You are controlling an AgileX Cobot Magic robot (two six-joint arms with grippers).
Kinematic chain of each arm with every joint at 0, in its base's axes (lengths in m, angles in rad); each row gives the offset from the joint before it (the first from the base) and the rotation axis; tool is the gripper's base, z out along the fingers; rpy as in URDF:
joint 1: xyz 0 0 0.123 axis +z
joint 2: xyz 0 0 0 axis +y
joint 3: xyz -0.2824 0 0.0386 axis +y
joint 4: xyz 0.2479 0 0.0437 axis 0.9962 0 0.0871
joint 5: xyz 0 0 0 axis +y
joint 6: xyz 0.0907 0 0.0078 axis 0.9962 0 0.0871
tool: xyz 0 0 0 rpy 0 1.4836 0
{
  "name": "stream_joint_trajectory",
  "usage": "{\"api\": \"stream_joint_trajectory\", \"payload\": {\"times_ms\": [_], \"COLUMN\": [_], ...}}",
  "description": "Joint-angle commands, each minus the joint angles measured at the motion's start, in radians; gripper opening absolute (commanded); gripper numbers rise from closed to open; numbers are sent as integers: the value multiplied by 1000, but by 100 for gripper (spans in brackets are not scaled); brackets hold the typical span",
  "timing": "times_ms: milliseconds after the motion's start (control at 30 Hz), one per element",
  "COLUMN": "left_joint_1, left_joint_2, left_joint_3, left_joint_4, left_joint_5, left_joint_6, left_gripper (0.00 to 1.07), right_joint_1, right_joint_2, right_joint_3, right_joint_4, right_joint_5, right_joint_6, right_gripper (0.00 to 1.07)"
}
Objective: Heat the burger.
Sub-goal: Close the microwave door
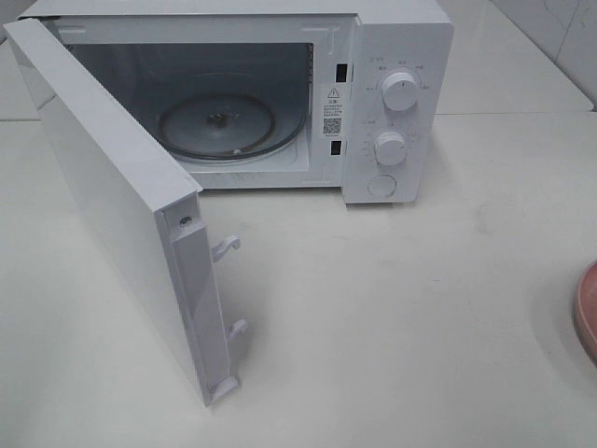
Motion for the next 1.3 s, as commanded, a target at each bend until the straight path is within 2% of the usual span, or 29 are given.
{"api": "stream_joint_trajectory", "payload": {"times_ms": [33,67,133,200,333,400,433,467,533,567,633,667,700,767,833,867,967,1033,1067,1133,1167,1200,1233,1300], "left_joint_1": [4,4,4,4,4,4,4,4,4,4,4,2,2,2,2,2,2,2,2,2,2,2,2,2], "left_joint_2": [75,75,170,215,278,324,324,349,363,392,405,440,440,497,520,565,619,697,697,797,797,858,858,950], "left_joint_3": [-4,-4,-4,0,19,57,57,91,114,158,179,231,231,292,308,332,348,356,356,356,356,356,356,356], "left_joint_4": [1,1,-4,-7,-7,-7,-7,-10,-10,-11,-11,-10,-10,-6,-5,8,33,96,96,207,207,270,270,346], "left_joint_5": [-58,-58,-129,-173,-277,-428,-428,-537,-601,-719,-785,-914,-914,-1062,-1111,-1202,-1281,-1393,-1393,-1497,-1497,-1565,-1565,-1662], "left_joint_6": [-10,-10,-10,-9,-9,-9,-9,-6,1,17,19,19,19,16,16,12,4,-6,-6,-60,-60,-116,-116,-202], "left_gripper": [34,34,3,0,0,0,0,0,0,0,0,0,0,0,0,0,0,0,0,0,0,0,0,0], "right_joint_1": [-7,-7,-7,-7,-7,-7,-7,-7,-7,-7,-7,-7,-7,-7,-7,-7,-7,-7,-7,-7,-7,-7,-7,-7], "right_joint_2": [-30,-30,-30,-30,-30,-30,-30,-30,-30,-30,-30,-30,-30,-30,-30,-30,-30,-30,-30,-30,-30,-30,-30,-30], "right_joint_3": [2,2,2,2,2,2,2,2,2,2,2,2,2,2,2,2,2,2,2,2,2,2,2,2], "right_joint_4": [-1,-1,-1,-1,-1,-1,-1,-1,-1,-1,-1,-1,-1,-1,-1,-1,-1,-1,-1,-1,-1,-1,-1,-1], "right_joint_5": [-6,-6,-6,-6,-6,-6,-6,-6,-6,-6,-6,-6,-6,-6,-6,-6,-6,-6,-6,-6,-6,-6,-6,-6], "right_joint_6": [-7,-7,-7,-7,-7,-7,-7,-7,-7,-7,-7,-7,-7,-7,-7,-7,-7,-7,-7,-7,-7,-7,-7,-7], "right_gripper": [75,75,75,75,75,75,75,75,75,75,75,75,75,75,75,75,75,75,75,75,75,75,75,75]}}
